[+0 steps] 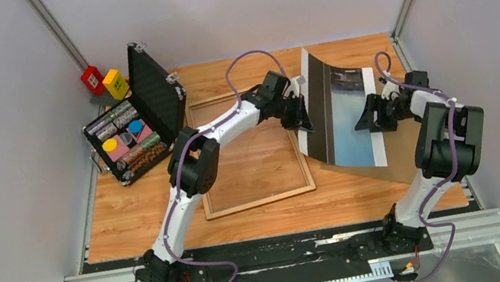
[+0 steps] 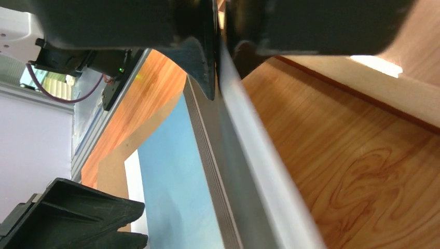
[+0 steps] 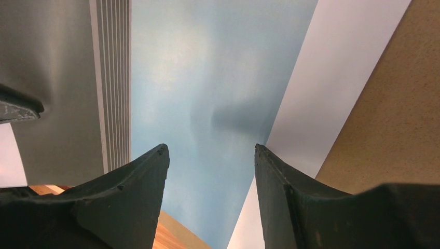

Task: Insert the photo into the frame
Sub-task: Pick up the photo at the center of the board.

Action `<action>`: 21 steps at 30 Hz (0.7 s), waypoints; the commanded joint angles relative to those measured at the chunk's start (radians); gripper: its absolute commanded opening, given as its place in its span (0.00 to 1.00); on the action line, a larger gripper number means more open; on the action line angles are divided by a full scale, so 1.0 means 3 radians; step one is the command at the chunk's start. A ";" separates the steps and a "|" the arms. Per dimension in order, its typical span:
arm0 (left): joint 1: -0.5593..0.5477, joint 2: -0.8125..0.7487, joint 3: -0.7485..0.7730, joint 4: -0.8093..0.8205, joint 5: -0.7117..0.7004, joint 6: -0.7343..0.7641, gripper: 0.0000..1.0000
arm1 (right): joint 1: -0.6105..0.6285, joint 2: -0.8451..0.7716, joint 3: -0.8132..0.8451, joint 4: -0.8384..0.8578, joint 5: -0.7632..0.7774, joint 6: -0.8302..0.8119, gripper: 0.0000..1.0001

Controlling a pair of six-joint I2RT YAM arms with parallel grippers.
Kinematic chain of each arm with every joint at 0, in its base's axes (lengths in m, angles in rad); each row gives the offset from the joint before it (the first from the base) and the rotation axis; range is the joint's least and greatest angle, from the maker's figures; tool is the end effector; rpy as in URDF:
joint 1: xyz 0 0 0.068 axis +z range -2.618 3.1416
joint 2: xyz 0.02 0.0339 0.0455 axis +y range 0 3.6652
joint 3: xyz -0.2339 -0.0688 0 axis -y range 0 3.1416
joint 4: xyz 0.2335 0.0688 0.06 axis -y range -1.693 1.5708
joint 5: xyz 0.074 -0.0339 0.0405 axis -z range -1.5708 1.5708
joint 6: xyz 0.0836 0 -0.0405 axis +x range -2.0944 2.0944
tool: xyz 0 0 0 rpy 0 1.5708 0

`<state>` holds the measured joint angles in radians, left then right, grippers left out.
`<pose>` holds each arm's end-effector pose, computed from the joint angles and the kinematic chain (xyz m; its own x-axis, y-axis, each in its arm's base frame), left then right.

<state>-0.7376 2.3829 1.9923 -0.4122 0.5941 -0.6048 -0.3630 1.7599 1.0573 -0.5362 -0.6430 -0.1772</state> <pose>0.3593 -0.3897 0.1379 -0.9184 0.1979 -0.3425 0.3925 0.5644 -0.7262 0.3234 -0.0692 0.1049 -0.8878 0.1863 -0.4207 -0.0559 0.8639 0.5005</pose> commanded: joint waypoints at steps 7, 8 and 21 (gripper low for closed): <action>0.0070 -0.0106 -0.0076 -0.0049 0.0053 -0.0181 0.00 | 0.0096 -0.0582 -0.0069 0.0153 -0.0297 -0.0073 0.69; 0.0070 -0.0149 -0.0056 -0.0102 0.0041 -0.0126 0.00 | 0.0122 -0.0647 -0.0058 0.0160 -0.0296 -0.0070 0.73; 0.0234 -0.0818 0.0274 -0.0924 -0.0341 0.0846 0.00 | 0.0492 -0.0926 0.0530 0.0221 -0.0400 0.0566 0.77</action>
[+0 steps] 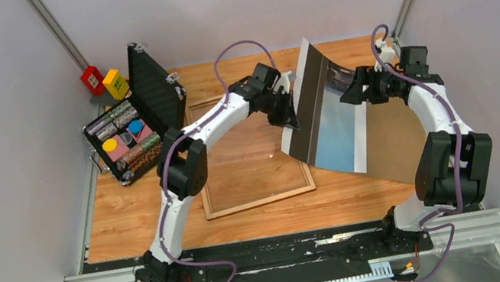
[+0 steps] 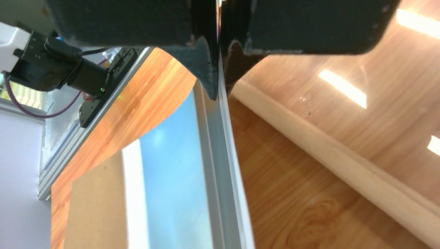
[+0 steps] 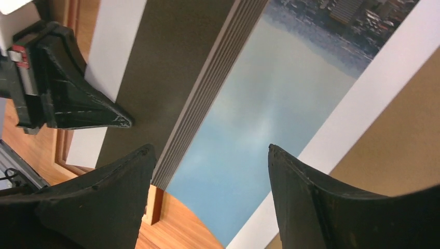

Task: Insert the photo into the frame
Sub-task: Pick up the photo at the center of the board, then turn over the photo from the photo frame.

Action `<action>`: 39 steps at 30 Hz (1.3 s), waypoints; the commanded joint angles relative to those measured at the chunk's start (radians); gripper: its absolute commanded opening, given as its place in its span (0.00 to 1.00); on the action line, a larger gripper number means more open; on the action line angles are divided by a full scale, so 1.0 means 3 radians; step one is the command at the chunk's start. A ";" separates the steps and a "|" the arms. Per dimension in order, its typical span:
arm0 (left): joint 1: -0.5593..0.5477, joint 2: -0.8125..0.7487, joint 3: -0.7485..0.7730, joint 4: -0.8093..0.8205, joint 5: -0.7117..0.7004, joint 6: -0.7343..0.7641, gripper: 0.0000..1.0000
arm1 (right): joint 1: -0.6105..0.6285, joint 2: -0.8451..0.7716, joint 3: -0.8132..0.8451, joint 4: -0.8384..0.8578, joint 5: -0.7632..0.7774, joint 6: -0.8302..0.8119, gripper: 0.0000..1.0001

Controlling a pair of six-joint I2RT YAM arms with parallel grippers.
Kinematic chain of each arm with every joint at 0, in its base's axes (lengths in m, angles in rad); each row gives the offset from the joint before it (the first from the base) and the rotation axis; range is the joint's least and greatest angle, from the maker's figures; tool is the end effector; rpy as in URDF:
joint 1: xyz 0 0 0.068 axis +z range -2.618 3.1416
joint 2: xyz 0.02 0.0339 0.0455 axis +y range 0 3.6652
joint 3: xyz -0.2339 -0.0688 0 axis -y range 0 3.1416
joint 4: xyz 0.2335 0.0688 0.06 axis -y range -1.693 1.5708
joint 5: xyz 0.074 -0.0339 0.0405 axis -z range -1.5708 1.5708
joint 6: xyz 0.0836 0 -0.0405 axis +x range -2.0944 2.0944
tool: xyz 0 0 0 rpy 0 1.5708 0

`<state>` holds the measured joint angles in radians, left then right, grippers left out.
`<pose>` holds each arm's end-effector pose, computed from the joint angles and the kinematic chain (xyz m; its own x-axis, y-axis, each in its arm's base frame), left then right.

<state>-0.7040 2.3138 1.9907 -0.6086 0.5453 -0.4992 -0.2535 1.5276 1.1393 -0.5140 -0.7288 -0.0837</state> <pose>0.3572 -0.3602 0.1517 -0.9150 0.2400 -0.3244 0.4000 0.6451 -0.6510 0.3366 -0.0297 0.2073 -0.7393 0.1271 -0.6613 -0.2753 0.8392 0.4690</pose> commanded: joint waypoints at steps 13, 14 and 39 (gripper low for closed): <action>0.0339 -0.1495 0.0757 -0.1228 -0.1569 0.1901 0.00 | 0.0610 0.0015 0.0837 0.0277 -0.0193 0.0886 0.76; 0.0335 -0.1577 0.0765 -0.1278 -0.1735 0.1971 0.00 | 0.0621 0.0017 0.0828 0.0306 -0.0220 0.0923 0.76; -0.0427 -0.0917 -0.0110 -0.1049 -0.1998 0.1704 0.00 | 0.0508 -0.0294 -0.0181 0.1605 -0.0748 0.2066 0.84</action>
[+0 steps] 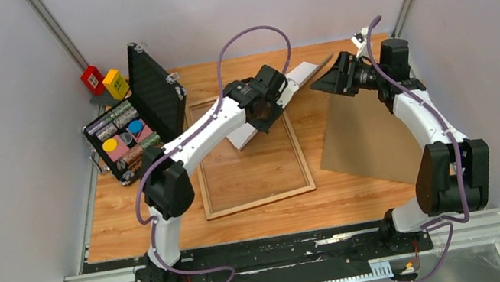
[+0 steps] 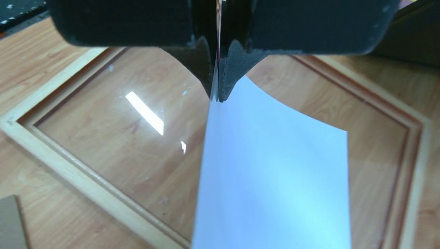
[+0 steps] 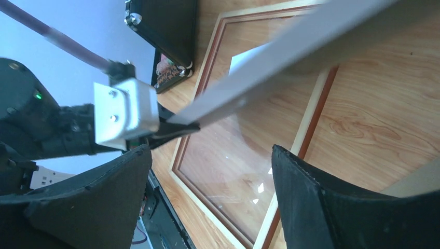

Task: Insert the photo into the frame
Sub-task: Turn over the photo from the photo frame.

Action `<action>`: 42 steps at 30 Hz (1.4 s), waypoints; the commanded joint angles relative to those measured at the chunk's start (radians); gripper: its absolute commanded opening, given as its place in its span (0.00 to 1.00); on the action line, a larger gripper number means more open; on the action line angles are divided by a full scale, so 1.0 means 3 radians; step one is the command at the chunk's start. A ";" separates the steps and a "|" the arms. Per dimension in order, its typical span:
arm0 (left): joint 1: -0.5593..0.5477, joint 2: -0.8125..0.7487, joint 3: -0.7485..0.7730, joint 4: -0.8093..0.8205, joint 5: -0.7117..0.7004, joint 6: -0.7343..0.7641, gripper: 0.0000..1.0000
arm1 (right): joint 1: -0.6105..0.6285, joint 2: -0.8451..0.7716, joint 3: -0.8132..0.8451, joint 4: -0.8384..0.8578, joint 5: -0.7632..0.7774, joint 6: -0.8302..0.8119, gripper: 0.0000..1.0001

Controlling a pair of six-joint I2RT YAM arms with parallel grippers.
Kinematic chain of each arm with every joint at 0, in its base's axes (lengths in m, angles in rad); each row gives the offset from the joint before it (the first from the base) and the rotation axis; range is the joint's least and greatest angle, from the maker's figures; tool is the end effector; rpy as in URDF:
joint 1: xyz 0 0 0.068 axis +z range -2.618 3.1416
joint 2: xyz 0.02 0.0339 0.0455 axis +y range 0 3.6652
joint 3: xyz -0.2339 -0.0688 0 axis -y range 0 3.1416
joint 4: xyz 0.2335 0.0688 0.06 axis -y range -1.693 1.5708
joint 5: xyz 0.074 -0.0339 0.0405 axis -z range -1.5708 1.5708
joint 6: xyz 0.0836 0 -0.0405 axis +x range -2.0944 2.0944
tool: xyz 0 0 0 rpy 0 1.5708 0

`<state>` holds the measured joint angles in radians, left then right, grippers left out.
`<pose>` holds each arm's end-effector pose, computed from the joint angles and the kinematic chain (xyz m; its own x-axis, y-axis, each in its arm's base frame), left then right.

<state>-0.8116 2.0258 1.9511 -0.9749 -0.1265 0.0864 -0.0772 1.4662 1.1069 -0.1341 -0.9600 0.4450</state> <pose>0.3093 -0.3106 0.2299 -0.5364 0.6896 -0.4866 0.7253 0.6714 0.1520 0.3469 0.0419 0.2624 -0.7168 0.3031 -0.6279 -0.4061 0.5506 0.7293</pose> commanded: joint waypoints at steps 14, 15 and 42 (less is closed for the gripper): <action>-0.0263 0.0403 -0.0069 0.0408 0.0799 -0.0734 0.00 | -0.0241 -0.0178 -0.0488 0.0395 0.0596 0.0623 0.83; -0.0275 0.0429 -0.0085 0.0424 0.0817 -0.0744 0.00 | -0.0241 -0.0168 -0.0493 0.0403 0.0604 0.0630 0.83; -0.0505 0.0779 0.0219 0.0339 0.0998 -0.0902 0.45 | -0.0205 0.0384 -0.0850 0.0626 0.0991 0.0618 0.60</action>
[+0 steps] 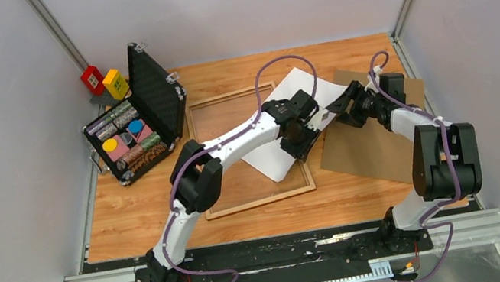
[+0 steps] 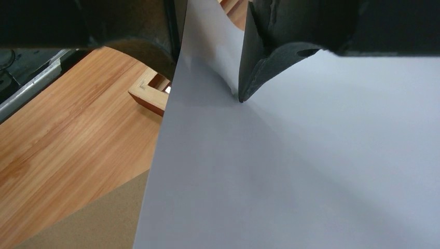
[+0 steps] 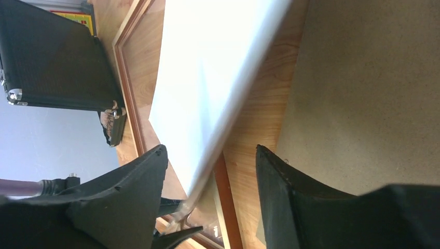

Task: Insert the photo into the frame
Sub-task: Turn over the photo from the photo frame.

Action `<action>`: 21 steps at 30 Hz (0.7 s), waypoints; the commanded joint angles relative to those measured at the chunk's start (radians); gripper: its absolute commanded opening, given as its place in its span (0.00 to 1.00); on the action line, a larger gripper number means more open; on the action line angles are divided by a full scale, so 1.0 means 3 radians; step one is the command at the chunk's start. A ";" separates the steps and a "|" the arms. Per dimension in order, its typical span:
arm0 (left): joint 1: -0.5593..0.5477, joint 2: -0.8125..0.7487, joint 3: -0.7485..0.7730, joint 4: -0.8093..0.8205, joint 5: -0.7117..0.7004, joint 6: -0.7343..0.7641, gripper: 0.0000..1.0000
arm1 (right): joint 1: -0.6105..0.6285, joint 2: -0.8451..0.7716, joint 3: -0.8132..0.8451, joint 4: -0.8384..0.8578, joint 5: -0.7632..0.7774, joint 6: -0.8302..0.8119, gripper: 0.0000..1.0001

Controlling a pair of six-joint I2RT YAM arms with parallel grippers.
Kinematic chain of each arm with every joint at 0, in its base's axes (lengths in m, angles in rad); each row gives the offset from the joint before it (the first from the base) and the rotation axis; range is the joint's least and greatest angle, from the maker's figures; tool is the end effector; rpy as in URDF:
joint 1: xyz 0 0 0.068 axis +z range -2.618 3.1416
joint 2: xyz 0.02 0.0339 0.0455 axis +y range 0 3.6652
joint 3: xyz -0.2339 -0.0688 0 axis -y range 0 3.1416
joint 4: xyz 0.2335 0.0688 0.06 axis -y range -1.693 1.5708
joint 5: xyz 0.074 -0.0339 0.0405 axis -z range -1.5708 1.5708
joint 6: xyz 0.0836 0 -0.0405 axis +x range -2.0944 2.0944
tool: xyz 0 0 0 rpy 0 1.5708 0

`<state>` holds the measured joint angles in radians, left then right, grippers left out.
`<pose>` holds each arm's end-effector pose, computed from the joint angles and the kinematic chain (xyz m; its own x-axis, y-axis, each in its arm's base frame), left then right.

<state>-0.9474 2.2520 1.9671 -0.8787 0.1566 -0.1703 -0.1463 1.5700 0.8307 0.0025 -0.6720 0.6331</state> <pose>0.2639 -0.3894 0.1434 -0.6703 0.6455 -0.3660 0.7351 0.6452 -0.2083 0.3400 0.0025 0.1407 -0.7383 0.5768 -0.3496 0.1175 0.6204 0.7754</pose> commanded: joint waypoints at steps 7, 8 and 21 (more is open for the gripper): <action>-0.0059 -0.0024 0.0211 -0.0014 0.0069 -0.0063 0.81 | 0.0022 0.0191 0.0140 0.0199 -0.0034 -0.0041 0.37; -0.0062 -0.0040 0.0207 -0.0015 0.0091 -0.0065 0.85 | 0.0019 0.0236 0.0173 0.0197 -0.0065 -0.0055 0.34; 0.0192 -0.1275 -0.0653 0.0345 0.0254 0.0496 1.00 | -0.0003 0.0704 0.0687 0.0062 -0.0772 -0.0291 0.00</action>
<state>-0.9360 2.0842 1.8252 -0.8429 0.2020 -0.1173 -0.1455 1.7329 0.9485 0.0132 -0.7784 0.5838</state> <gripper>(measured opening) 0.997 0.003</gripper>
